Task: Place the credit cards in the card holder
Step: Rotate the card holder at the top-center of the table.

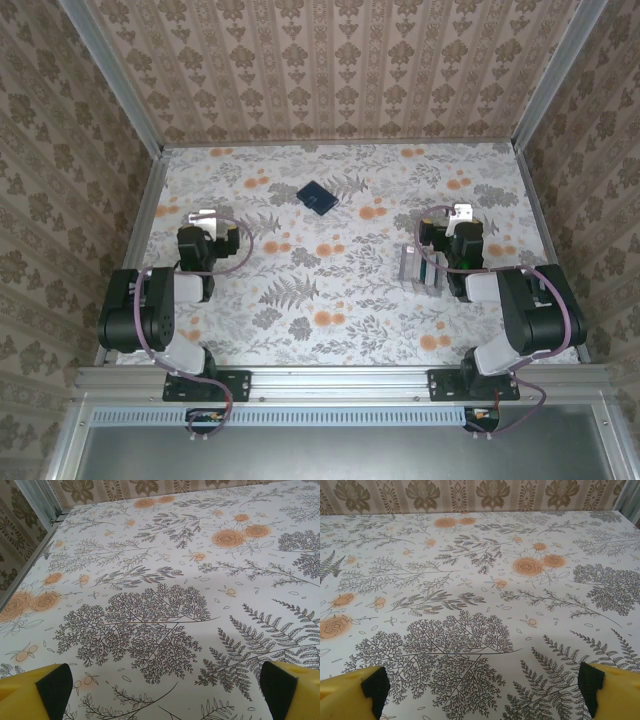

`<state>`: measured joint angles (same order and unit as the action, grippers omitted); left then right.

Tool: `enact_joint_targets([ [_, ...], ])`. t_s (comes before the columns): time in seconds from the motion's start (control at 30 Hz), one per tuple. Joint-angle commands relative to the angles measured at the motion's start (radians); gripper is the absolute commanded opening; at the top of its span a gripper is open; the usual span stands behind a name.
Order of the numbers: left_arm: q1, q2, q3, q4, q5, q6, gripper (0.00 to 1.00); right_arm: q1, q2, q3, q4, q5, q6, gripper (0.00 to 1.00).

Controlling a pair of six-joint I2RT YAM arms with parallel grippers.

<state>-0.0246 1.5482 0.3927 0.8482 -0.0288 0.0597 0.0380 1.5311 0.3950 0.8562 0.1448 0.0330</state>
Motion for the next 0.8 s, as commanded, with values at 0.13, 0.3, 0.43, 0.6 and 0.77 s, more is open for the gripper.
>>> enact_joint_targets([
  [0.13,0.007,-0.013,0.015,-0.003,0.015,-0.009,1.00,-0.004,-0.001,0.007,0.009,-0.030,-0.002,1.00],
  [0.3,0.006,-0.014,0.015,-0.003,0.015,-0.010,1.00,-0.004,-0.002,0.008,0.010,-0.030,-0.002,1.00],
  [0.43,0.006,-0.013,0.015,-0.003,0.015,-0.009,1.00,-0.004,-0.002,0.007,0.010,-0.030,-0.002,1.00],
  [0.6,0.006,-0.014,0.015,-0.003,0.015,-0.009,1.00,-0.007,-0.002,0.007,0.008,-0.034,-0.001,1.00],
  [0.77,0.006,-0.015,0.015,-0.003,0.015,-0.009,1.00,-0.010,-0.002,0.008,0.006,-0.042,0.001,1.00],
])
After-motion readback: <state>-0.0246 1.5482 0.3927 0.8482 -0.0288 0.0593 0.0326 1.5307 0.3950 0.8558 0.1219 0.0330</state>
